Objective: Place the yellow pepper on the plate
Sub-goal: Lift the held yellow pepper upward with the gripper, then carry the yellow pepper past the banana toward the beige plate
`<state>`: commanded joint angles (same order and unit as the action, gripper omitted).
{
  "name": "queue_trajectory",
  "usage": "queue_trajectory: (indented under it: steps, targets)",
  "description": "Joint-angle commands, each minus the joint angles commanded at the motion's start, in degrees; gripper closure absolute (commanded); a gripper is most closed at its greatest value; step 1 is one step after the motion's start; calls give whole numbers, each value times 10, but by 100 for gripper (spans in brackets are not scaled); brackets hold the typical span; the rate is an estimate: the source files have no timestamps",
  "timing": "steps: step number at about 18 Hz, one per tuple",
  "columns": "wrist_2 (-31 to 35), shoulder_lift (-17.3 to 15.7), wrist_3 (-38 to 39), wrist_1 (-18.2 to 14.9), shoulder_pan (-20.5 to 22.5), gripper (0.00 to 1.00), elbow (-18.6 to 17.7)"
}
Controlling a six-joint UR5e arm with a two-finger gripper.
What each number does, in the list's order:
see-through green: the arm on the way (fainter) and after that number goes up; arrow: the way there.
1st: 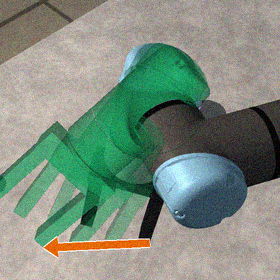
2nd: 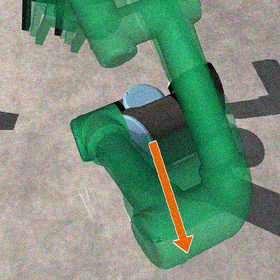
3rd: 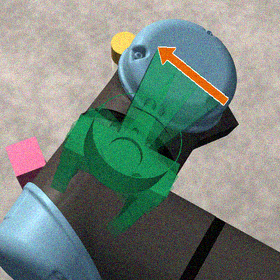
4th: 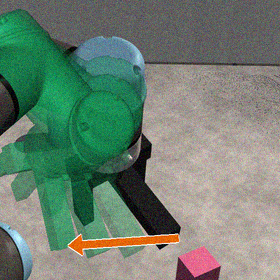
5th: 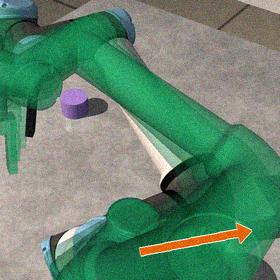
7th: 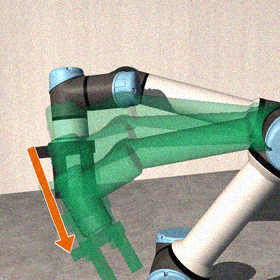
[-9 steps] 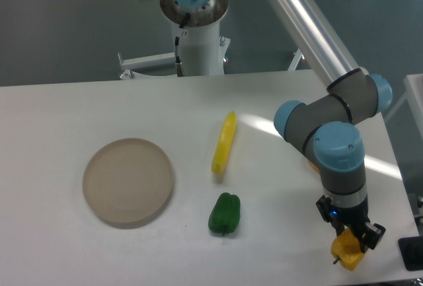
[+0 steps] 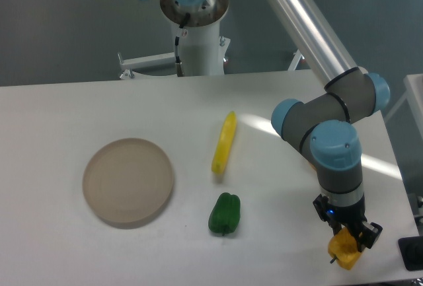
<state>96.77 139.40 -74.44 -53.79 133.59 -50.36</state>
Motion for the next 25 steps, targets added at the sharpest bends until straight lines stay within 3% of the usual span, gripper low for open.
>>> queue_trajectory:
  steps: [4,7,14,19,22,25]
  targets:
    - [1,-9,14,-5,-6,49,-5]
    - [-7,-38,26,-8,-8,49,-32]
    - [-73,-151,68,-130,-12,49,-85]
    - [-120,-222,172,-186,-36,50,-145]
    - [-124,-260,265,-190,-68,50,-191]
    - [-141,-265,354,-185,-99,52,-209]
